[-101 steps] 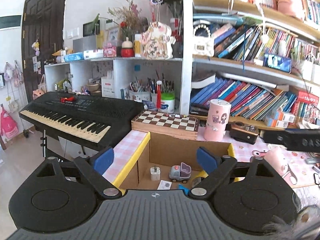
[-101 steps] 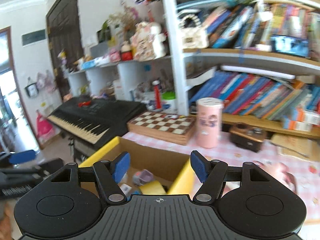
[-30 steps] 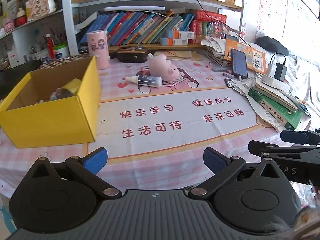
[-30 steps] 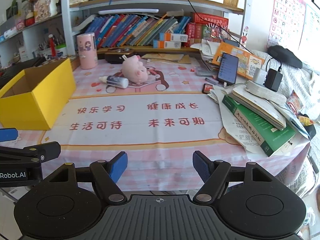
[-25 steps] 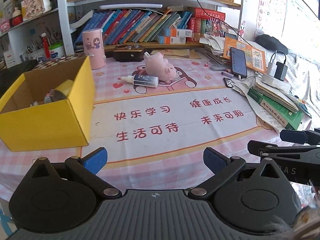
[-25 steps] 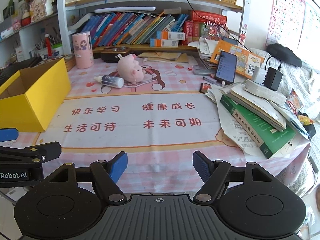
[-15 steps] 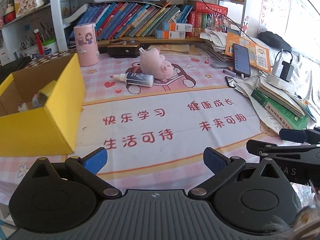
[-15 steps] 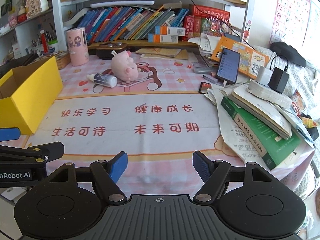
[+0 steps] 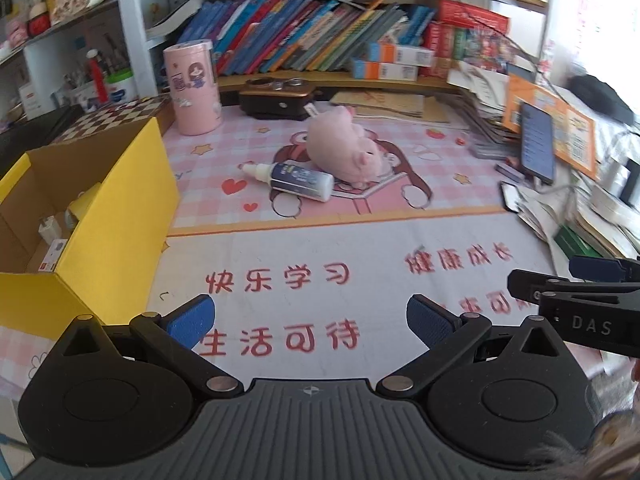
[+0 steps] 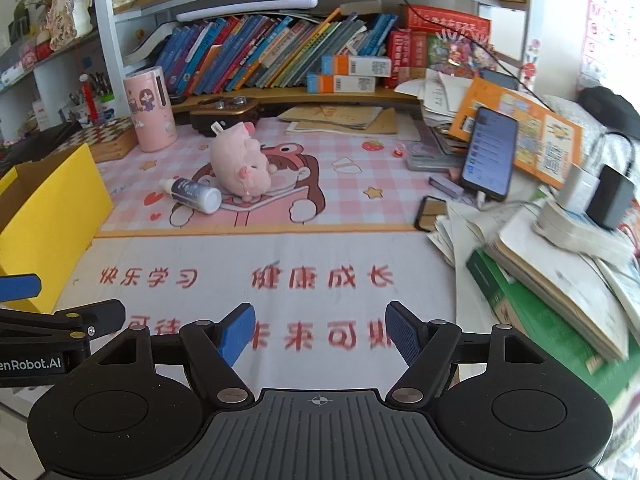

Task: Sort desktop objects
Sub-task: 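Reach the left tool to the spray bottle while the right tool nears the pink plush pig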

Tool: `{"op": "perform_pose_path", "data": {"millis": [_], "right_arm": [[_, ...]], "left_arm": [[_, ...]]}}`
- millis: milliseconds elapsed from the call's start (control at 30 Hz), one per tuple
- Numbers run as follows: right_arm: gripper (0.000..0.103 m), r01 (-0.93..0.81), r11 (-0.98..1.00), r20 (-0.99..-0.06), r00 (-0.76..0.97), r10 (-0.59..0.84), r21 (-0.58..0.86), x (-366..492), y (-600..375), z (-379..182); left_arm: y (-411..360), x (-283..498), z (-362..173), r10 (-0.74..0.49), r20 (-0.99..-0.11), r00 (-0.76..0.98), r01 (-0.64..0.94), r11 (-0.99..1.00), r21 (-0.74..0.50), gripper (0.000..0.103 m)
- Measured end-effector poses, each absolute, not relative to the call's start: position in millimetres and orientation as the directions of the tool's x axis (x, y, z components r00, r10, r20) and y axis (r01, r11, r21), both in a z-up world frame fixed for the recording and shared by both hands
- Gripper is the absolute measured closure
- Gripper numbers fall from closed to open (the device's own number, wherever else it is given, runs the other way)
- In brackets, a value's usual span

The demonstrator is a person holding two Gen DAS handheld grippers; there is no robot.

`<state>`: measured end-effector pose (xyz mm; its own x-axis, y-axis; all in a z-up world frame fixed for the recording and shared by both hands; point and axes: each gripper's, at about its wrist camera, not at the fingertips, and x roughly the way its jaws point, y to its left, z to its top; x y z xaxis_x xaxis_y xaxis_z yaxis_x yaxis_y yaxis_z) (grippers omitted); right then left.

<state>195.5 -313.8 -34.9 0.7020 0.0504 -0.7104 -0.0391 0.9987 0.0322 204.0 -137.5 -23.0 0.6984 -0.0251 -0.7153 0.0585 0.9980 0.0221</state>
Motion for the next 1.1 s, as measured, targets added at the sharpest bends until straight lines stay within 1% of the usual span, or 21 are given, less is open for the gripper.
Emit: {"op": "perform_pose_path", "data": {"millis": [233,500,633,733,800,1100], "right_arm": [[0.029,-0.108,0.992,-0.715,0.689,0.120,0.062,237.9,-327.2,-40.7],[0.029,-0.197,0.978,-0.675,0.712,0.194,0.074,295.0,-324.9,-46.2],[0.029,-0.254,0.964,-0.652,0.718,0.243,0.080,323.5,-317.8,-50.0],[0.029,-0.319,0.944,-0.640,0.709,0.296,0.083,346.4,-309.4,-56.6],[0.030,-0.358,0.930,-0.634,0.701,0.325,0.081,359.9,-301.9,-61.0],[0.030,-0.460,0.882,-0.629,0.657,0.416,0.103,425.2,-263.9,-77.7]], "left_arm": [[-142.2,240.5,-25.8,0.054,-0.709,0.703,-0.066,0.998,0.011,0.000],[-141.8,290.6,-33.0,0.107,-0.709,0.697,-0.190,0.981,-0.038,0.002],[-141.2,316.6,-36.7,0.132,-0.707,0.695,-0.225,0.973,-0.040,0.003],[-139.4,332.9,-39.3,0.153,-0.706,0.692,-0.250,0.968,-0.036,0.007],[-136.5,341.3,-40.7,0.169,-0.711,0.683,-0.274,0.961,-0.034,0.012],[-124.1,363.6,-39.3,0.208,-0.707,0.676,-0.321,0.947,-0.028,0.012]]}}
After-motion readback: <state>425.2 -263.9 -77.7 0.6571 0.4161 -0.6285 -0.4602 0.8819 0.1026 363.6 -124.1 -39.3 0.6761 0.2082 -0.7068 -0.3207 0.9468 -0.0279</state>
